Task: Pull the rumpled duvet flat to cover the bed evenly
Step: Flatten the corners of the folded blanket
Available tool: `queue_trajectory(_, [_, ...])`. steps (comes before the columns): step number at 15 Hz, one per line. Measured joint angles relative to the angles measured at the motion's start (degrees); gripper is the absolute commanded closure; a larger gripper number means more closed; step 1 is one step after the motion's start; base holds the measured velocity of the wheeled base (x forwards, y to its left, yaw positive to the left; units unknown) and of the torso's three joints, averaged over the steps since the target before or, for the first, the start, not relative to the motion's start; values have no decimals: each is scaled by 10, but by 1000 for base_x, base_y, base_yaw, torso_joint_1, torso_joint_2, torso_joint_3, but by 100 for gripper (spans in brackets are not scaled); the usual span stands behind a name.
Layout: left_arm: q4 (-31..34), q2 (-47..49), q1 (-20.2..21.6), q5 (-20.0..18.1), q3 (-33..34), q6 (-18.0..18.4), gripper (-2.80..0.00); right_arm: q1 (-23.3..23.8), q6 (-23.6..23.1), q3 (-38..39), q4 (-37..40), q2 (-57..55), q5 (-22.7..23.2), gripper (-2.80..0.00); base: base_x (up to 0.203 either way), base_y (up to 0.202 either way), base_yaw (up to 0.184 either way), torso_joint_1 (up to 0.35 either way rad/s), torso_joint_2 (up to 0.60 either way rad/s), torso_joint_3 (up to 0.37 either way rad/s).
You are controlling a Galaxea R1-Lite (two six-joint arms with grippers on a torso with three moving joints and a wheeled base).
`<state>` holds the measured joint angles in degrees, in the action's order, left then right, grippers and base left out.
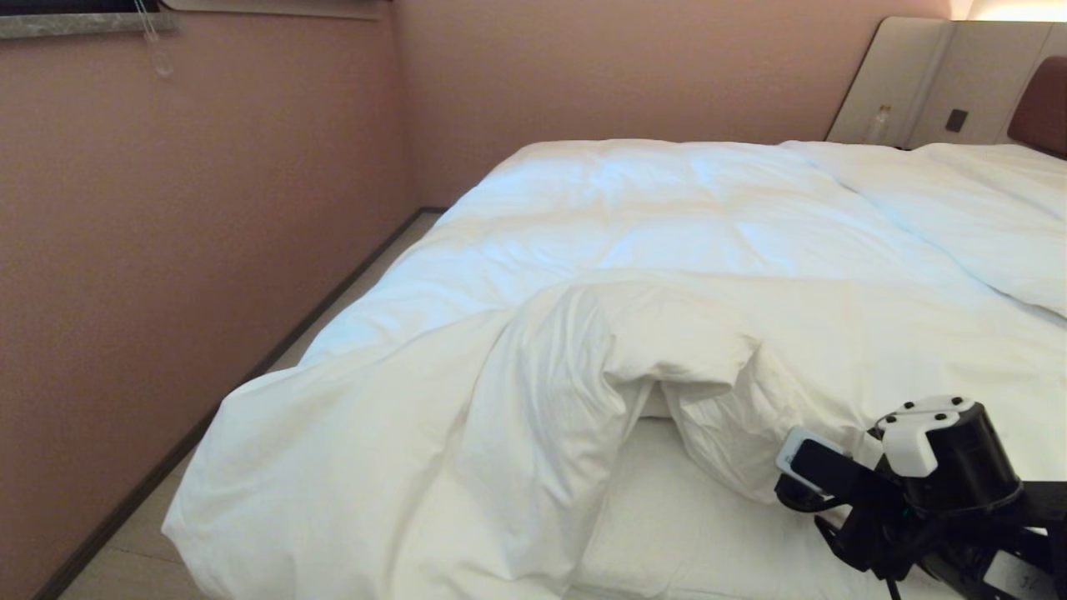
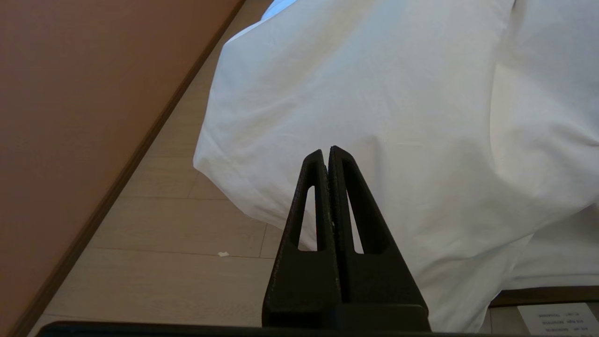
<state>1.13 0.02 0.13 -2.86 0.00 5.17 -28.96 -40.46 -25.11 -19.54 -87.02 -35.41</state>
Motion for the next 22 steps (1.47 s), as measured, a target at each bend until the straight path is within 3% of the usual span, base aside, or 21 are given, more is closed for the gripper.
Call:
queue_trajectory(6, [0,0,0,0,0,0,0,1,2,15,-21,-33,-1,-280,0,0,0,0,0,0])
queue_trajectory(13, [0,0,0,0,0,0,0,9,-2,22,-121,-125,-14,-280,0,0,0,0,0,0])
queue_trajectory(22, [0,0,0,0,0,0,0,22,-7,20,-171,-130,-30,-280,0,0,0,0,0,0])
